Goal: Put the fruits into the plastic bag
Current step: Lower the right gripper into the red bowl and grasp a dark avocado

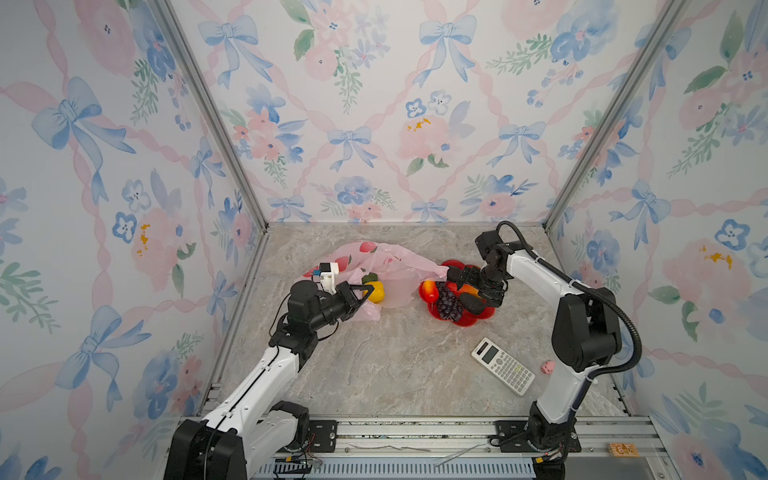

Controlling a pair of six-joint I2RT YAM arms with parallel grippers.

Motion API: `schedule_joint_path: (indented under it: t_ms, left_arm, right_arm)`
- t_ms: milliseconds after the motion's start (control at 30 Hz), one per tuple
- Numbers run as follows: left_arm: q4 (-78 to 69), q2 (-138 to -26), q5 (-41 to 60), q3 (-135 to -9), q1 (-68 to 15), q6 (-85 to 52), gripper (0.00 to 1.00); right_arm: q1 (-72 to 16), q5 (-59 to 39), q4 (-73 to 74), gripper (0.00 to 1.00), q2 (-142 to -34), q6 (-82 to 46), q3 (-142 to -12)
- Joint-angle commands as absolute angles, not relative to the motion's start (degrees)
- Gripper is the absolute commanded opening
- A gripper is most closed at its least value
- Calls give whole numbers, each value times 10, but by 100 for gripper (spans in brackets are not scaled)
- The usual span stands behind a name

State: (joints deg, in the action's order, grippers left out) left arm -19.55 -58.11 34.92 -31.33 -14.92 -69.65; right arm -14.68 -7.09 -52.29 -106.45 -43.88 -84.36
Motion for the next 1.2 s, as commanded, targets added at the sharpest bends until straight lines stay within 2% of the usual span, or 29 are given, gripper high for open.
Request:
schedule_joint_path:
  t_ms: [0,1167]
  left_arm:
    - [-195,-587,358,-314,-142,-689,0]
    - [-195,-598,372,-316,-130,-686,0]
  right_arm:
    - [-143,-61,-515,96,-1080,-460,-835]
    - [-142,-69,-486,96,-1141,-457,-817]
